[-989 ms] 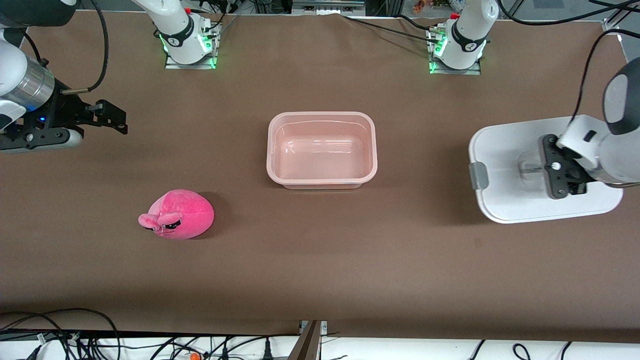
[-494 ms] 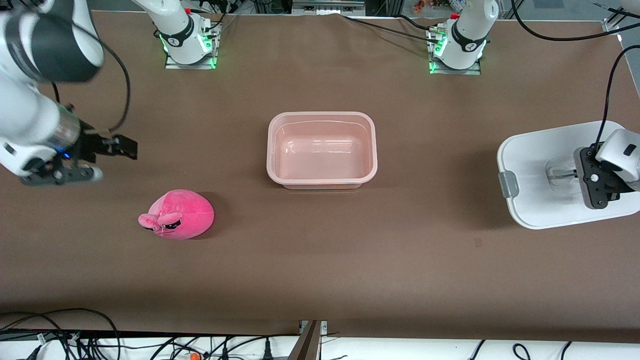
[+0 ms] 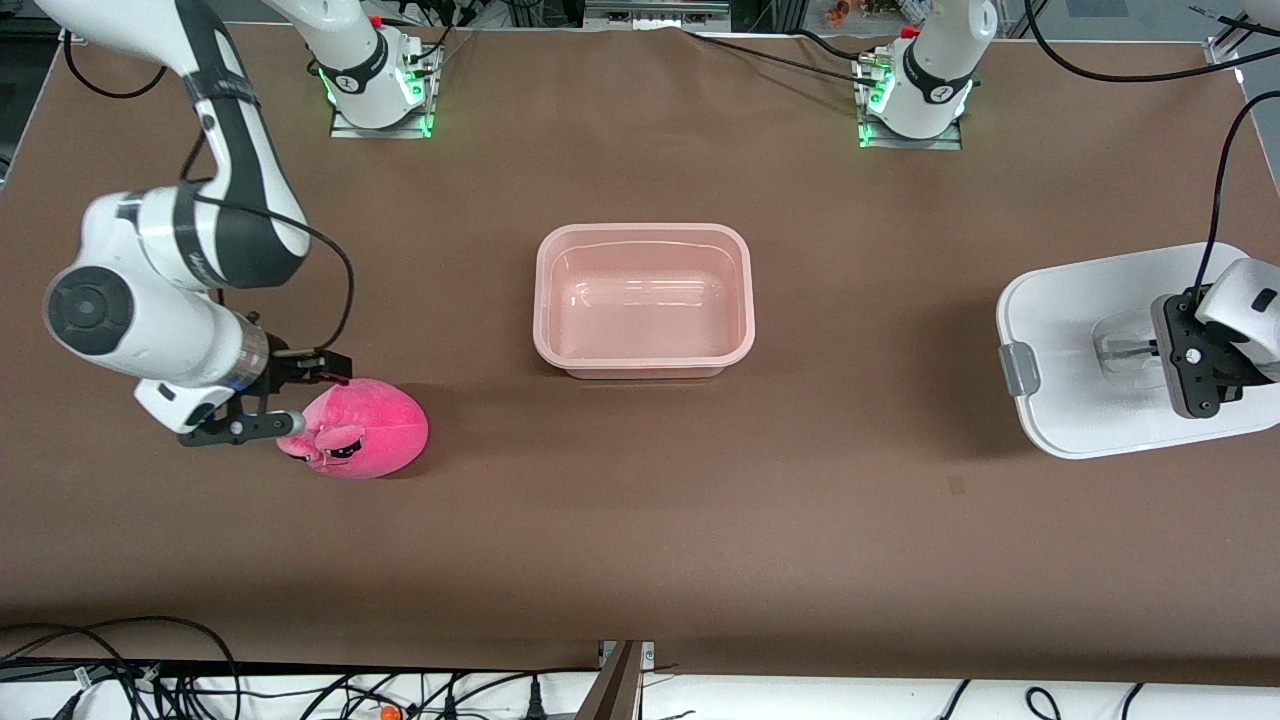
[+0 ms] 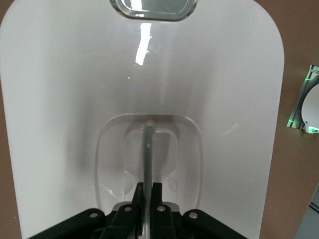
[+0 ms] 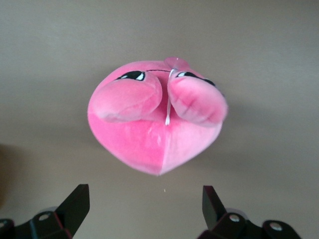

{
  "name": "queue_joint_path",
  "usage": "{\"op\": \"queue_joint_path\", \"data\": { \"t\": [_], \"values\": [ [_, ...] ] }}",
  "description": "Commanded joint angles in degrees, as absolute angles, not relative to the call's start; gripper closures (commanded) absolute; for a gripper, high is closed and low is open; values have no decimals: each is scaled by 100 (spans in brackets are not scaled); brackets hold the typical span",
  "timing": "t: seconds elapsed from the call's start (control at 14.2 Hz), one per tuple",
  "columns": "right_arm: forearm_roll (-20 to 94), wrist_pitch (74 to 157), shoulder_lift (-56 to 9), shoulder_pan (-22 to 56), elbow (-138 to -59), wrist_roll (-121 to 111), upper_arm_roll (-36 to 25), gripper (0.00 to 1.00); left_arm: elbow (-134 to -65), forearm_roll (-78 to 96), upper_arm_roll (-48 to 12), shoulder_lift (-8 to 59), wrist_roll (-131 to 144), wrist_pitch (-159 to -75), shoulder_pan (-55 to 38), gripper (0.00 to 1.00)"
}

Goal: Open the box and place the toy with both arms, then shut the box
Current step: 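Reach the right gripper down and grasp the pink plush toy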

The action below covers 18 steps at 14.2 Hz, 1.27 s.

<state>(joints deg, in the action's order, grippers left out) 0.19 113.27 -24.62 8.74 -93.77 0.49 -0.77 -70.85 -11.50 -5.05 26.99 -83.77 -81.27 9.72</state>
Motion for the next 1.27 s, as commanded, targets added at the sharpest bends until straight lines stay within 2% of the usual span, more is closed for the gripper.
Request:
{"op": "queue_joint_path", "data": {
  "t": [0.0, 0.21, 0.35, 0.42, 0.57, 0.71, 0.78, 0.99, 1.2],
  "values": [
    [132, 11776, -2398, 835, -9738, 44, -70, 1, -7102, -1257, -554, 2637, -8508, -8165, 976, 100],
    [167, 12241, -2679, 782, -9659, 44, -70, 5, -7102, -1248, -554, 2637, -8508, -8165, 976, 100],
    [202, 12453, -2829, 773, -9633, 26, -70, 15, -7102, -1248, -554, 2637, -8508, -8165, 976, 100],
    [202, 12567, -2874, 773, -9642, 18, -70, 27, -7102, -1257, -554, 2637, -8508, -8165, 967, 100],
    [211, 12630, -2953, 773, -9642, 18, -70, 57, -7102, -1257, -562, 2637, -8508, -8165, 958, 100],
    [281, 12630, -2962, 773, -9642, -96, -70, 96, -7102, -1257, -563, 2637, -8508, -8165, 949, 100],
    [281, 12621, -2953, 747, -9633, -218, -70, 100, -7102, -1257, -563, 2637, -8508, -8165, 949, 100],
    [308, 12499, -2918, 764, -9502, -604, -70, 100, -7102, -1248, -563, 2637, -8508, -8165, 967, 100],
    [290, 11789, -2857, 817, -9098, -1473, 17, 100, -7102, -1257, -563, 2637, -8508, -8165, 941, 100]
  ]
}}
